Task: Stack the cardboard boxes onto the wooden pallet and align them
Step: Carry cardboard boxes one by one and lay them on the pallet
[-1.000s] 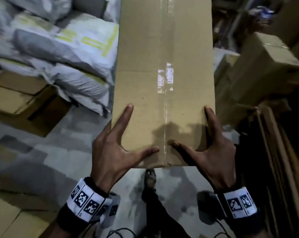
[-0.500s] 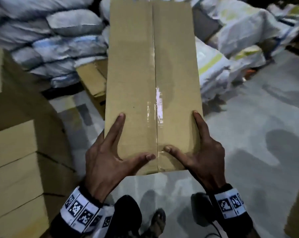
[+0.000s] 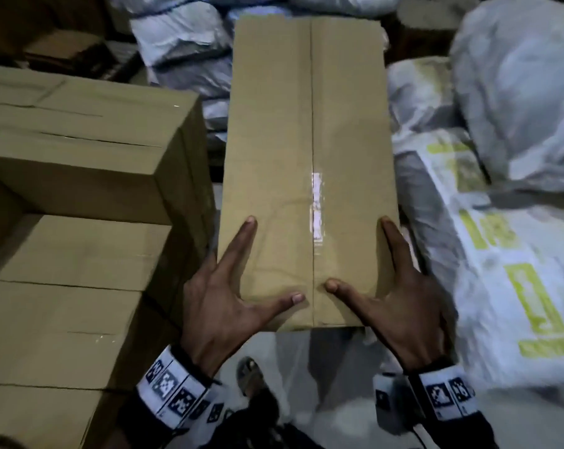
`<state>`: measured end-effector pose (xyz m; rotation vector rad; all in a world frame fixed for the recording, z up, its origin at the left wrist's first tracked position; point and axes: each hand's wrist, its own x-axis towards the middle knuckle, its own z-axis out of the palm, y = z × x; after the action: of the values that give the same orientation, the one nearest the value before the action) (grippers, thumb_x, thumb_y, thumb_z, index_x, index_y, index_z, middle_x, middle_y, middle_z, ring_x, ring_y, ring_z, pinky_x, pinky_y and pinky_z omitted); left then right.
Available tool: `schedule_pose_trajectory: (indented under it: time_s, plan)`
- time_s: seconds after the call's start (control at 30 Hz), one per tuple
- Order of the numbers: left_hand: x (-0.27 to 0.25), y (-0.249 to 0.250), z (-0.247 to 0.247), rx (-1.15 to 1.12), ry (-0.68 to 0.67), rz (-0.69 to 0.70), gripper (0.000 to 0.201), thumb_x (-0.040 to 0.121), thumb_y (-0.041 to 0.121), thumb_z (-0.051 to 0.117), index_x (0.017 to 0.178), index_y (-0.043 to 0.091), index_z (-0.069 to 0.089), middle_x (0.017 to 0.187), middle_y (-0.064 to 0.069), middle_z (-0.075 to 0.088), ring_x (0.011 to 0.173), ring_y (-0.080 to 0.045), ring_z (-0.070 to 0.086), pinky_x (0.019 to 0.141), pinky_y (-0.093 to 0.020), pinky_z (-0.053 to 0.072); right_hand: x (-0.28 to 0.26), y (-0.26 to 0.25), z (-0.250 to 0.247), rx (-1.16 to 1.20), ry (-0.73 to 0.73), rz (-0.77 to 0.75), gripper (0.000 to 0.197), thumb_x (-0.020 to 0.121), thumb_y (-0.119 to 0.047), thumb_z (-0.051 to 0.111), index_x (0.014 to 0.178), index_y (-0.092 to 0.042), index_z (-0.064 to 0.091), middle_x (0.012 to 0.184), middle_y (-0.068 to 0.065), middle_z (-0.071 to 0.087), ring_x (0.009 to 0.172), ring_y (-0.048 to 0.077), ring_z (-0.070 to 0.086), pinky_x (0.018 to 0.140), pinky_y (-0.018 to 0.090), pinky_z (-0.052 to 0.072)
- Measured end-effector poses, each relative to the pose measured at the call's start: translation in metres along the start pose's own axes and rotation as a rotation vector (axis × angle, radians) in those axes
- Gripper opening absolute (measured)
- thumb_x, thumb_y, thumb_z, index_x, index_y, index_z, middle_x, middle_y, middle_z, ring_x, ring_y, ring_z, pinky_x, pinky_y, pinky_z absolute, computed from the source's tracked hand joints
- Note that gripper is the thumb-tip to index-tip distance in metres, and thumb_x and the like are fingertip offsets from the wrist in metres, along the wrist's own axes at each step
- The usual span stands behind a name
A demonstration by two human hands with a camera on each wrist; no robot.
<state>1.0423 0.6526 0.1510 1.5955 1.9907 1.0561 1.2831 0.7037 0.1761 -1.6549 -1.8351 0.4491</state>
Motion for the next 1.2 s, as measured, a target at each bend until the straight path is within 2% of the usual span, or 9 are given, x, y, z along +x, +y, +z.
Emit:
schedule_pose_trajectory:
  time_s: [0.07,0.17,0.33,0.47,0.63,0.7,0.83,1.07,1.2]
  plan:
    - [0.041,0.0,-0.01,0.017,0.071,-0.038,0.119,0.049,0.093,0.07,0.152,0.068,0.016,0.141,-0.004,0.059,0.133,-0.028,0.054,0.111,-0.045,0.047,0.054,-0.015,0.017,0.055,-0.046,-0.052,0.121,0.052,-0.087,0.079,0.156,-0.054,0.025,0.149,-0.004,0.057,0.131,0.024,0.058,0.107,0.045,0.05]
    - [0.088,-0.003,-0.026,0.059,0.171,-0.069,0.12,0.05,0.095,0.067,0.154,0.064,0.016,0.138,-0.003,0.062,0.119,-0.029,0.061,0.102,-0.05,0.052,0.122,-0.037,0.042,0.083,-0.086,-0.134,0.123,0.049,-0.092,0.073,0.155,-0.055,0.024,0.143,0.001,0.062,0.126,0.029,0.063,0.102,0.045,0.053]
    - [0.138,-0.009,-0.048,0.147,0.386,-0.15,0.121,0.054,0.092,0.071,0.158,0.056,0.022,0.129,-0.003,0.067,0.108,-0.022,0.065,0.096,-0.035,0.053,0.211,-0.083,0.078,0.127,-0.171,-0.3,0.121,0.051,-0.082,0.08,0.156,-0.053,0.028,0.138,0.004,0.066,0.121,0.033,0.065,0.097,0.038,0.051]
    - [0.159,-0.015,-0.059,0.219,0.513,-0.234,0.122,0.055,0.093,0.07,0.159,0.046,0.03,0.129,-0.003,0.067,0.108,-0.02,0.067,0.09,-0.031,0.055,0.261,-0.115,0.109,0.175,-0.291,-0.442,0.121,0.053,-0.082,0.081,0.157,-0.051,0.026,0.129,0.008,0.071,0.111,0.033,0.07,0.094,0.042,0.057]
    - [0.18,-0.023,-0.063,0.152,0.729,-0.355,0.117,0.055,0.087,0.077,0.157,0.051,0.032,0.145,0.018,0.053,0.129,-0.003,0.055,0.107,-0.026,0.047,0.323,-0.152,0.167,0.267,-0.432,-0.685,0.123,0.056,-0.085,0.079,0.159,-0.039,0.032,0.141,0.002,0.064,0.126,0.022,0.063,0.104,0.041,0.052]
    - [0.184,-0.019,-0.062,0.179,0.816,-0.434,0.116,0.056,0.085,0.078,0.156,0.053,0.03,0.143,0.022,0.051,0.128,-0.001,0.053,0.107,-0.027,0.046,0.34,-0.17,0.183,0.283,-0.518,-0.758,0.122,0.055,-0.084,0.079,0.159,-0.039,0.033,0.132,0.007,0.069,0.116,0.026,0.067,0.094,0.036,0.052]
    - [0.191,-0.005,-0.049,0.246,0.937,-0.606,0.117,0.055,0.086,0.077,0.157,0.053,0.03,0.147,0.006,0.057,0.132,-0.015,0.057,0.108,-0.041,0.051,0.367,-0.195,0.21,0.353,-0.69,-0.915,0.123,0.055,-0.086,0.074,0.16,-0.04,0.03,0.134,0.002,0.069,0.114,0.024,0.068,0.093,0.034,0.053]
    - [0.182,0.008,-0.031,0.338,1.122,-0.882,0.117,0.054,0.088,0.071,0.157,0.051,0.031,0.147,0.005,0.058,0.13,-0.016,0.057,0.103,-0.038,0.051,0.366,-0.226,0.258,0.362,-0.985,-1.094,0.125,0.055,-0.101,0.059,0.161,-0.048,0.016,0.14,0.001,0.065,0.11,0.026,0.07,0.097,0.043,0.057]
    - [0.173,-0.015,-0.028,0.367,1.103,-1.004,0.115,0.056,0.089,0.068,0.158,0.049,0.029,0.146,0.002,0.058,0.128,-0.02,0.058,0.098,-0.035,0.049,0.351,-0.236,0.291,0.318,-1.079,-1.128,0.127,0.053,-0.102,0.057,0.16,-0.048,0.015,0.141,0.001,0.064,0.114,0.027,0.068,0.097,0.044,0.057]
